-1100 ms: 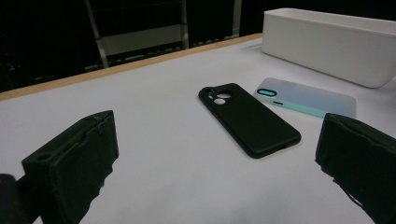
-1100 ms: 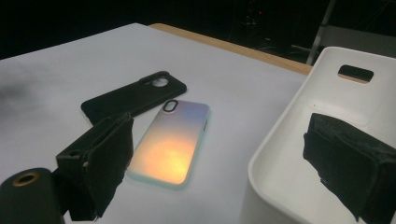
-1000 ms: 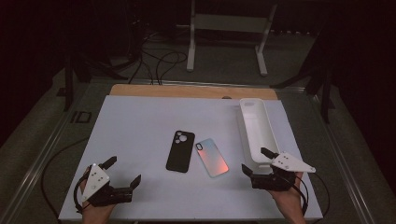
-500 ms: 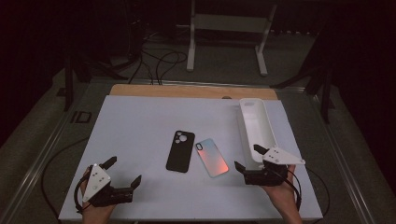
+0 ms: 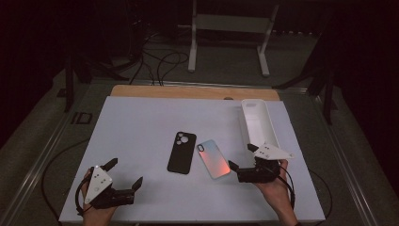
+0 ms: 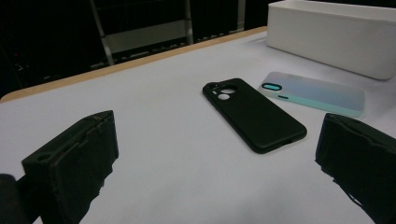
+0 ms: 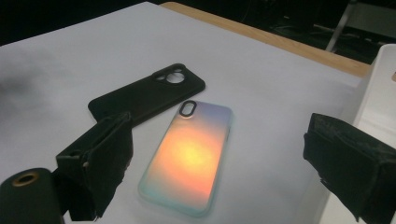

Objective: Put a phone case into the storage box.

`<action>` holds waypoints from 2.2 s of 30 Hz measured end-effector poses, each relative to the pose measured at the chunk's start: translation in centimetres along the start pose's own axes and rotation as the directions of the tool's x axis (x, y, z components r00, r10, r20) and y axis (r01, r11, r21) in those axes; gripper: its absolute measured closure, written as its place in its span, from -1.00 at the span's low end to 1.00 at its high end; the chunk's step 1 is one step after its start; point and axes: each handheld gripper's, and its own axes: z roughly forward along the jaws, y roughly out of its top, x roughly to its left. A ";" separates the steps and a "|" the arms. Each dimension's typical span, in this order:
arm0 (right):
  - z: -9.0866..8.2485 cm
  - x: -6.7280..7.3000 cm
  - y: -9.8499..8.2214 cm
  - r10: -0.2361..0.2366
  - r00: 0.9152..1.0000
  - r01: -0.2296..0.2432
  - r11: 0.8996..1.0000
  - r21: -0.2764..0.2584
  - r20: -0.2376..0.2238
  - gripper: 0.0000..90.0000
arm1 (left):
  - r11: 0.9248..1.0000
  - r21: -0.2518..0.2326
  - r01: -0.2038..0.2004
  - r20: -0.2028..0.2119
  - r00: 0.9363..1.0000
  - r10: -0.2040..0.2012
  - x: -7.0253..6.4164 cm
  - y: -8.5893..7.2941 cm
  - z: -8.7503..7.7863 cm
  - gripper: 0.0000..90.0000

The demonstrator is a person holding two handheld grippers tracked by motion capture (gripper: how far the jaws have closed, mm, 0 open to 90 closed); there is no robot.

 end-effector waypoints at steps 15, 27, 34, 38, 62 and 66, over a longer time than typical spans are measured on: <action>1.7 0.6 0.7 -0.008 1.000 0.009 0.999 0.050 -0.011 -0.81 | 1.000 0.003 0.002 -0.002 1.000 -0.002 0.1 0.0 0.0 -1.00; 3.9 1.3 1.2 -0.010 1.000 0.011 0.993 0.121 -0.013 -0.81 | 1.000 0.005 0.007 -0.004 1.000 -0.007 0.1 -0.1 0.0 -1.00; 5.1 1.5 1.1 -0.014 1.000 0.017 0.985 0.171 -0.016 -0.81 | 1.000 0.007 0.009 -0.002 1.000 -0.009 0.1 -0.1 0.0 -1.00; 5.6 1.6 1.0 -0.022 1.000 0.024 0.981 0.193 -0.012 -0.81 | 1.000 0.010 0.005 -0.003 1.000 -0.005 0.1 -0.1 0.0 -1.00; 8.9 2.7 0.0 0.004 1.000 0.002 0.944 0.331 -0.017 -0.83 | 1.000 0.018 0.015 -0.013 1.000 -0.015 0.2 -0.1 0.1 -1.00; 9.2 2.7 -0.1 0.006 1.000 0.000 0.941 0.337 -0.017 -0.83 | 1.000 0.021 0.017 -0.015 1.000 -0.017 0.3 -0.2 0.1 -1.00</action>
